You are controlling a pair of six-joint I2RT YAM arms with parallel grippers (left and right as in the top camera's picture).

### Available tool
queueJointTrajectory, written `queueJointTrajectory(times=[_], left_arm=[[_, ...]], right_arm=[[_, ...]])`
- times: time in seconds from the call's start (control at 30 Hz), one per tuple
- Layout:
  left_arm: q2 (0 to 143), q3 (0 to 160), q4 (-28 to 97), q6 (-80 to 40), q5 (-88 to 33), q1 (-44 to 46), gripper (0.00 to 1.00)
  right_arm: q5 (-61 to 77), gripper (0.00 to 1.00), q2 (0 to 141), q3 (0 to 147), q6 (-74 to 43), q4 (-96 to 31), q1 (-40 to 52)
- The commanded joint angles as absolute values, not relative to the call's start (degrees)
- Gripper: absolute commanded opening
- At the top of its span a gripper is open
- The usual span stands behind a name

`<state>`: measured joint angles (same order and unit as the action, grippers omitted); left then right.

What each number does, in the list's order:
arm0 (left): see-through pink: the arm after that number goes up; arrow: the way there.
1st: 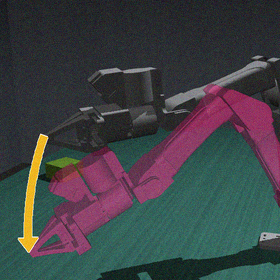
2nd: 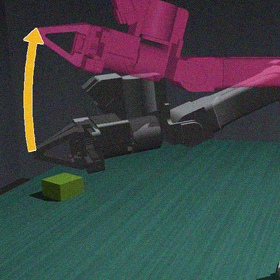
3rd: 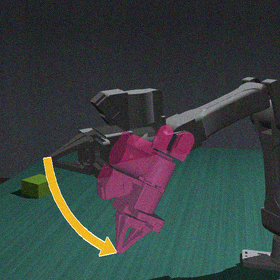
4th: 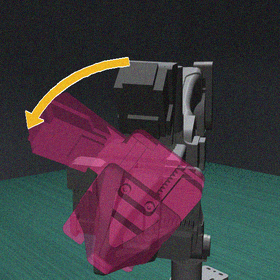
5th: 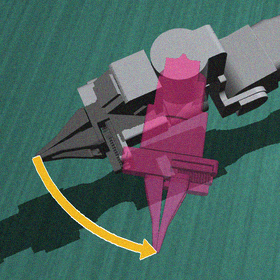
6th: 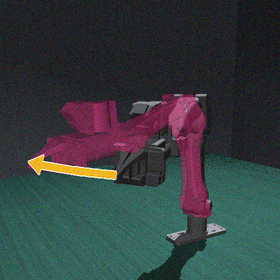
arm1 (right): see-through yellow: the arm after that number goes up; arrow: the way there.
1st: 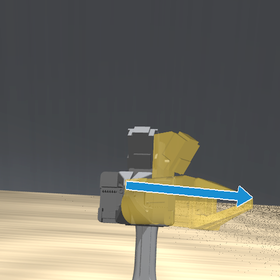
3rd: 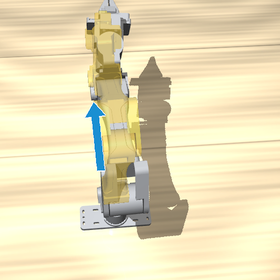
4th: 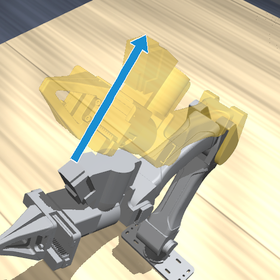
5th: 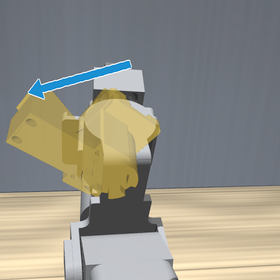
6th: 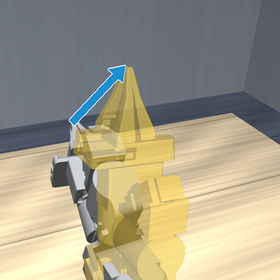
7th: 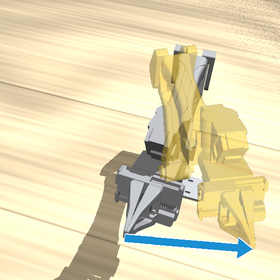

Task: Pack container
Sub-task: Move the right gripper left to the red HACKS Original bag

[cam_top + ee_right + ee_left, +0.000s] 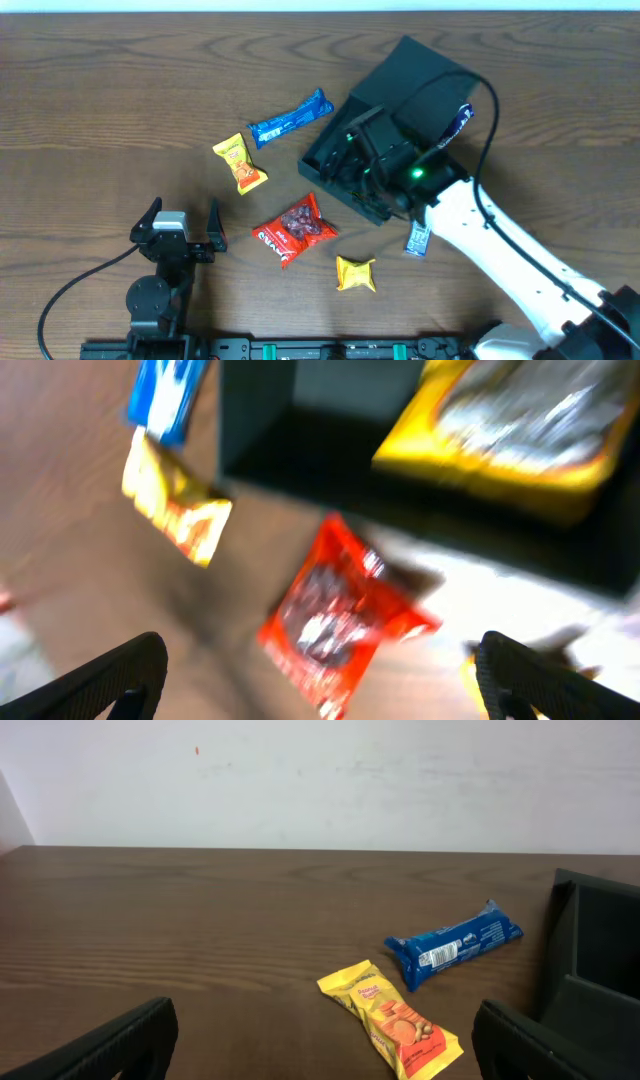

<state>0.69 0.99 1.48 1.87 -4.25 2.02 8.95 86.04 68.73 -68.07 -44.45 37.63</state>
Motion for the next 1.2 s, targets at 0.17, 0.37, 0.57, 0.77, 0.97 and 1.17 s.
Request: queueJointTrajectory(times=[0.17,0.37,0.57,0.77,0.97,1.17], left_arm=[[0.6,0.3,4.0,1.7,-4.9,1.9,0.95],[0.6,0.3,4.0,1.7,-4.9,1.9,0.95],[0.6,0.3,4.0,1.7,-4.9,1.9,0.95],[0.6,0.3,4.0,1.7,-4.9,1.9,0.95],[0.6,0.3,4.0,1.7,-4.9,1.9,0.95],[0.6,0.3,4.0,1.7,-4.9,1.9,0.95]], right_arm=[[14.8,0.99,84.3,68.8,-39.6,-43.3,48.9],[14.5,0.99,84.1,71.7,-1.5,-45.8,50.7],[13.7,0.99,84.4,78.0,45.6,-61.6,50.7],[12.5,0.93,92.9,87.9,65.9,-73.0,49.3],[12.7,0.91,98.9,90.1,81.3,-70.7,47.2],[15.9,0.89,102.8,90.1,83.5,-65.9,45.7]])
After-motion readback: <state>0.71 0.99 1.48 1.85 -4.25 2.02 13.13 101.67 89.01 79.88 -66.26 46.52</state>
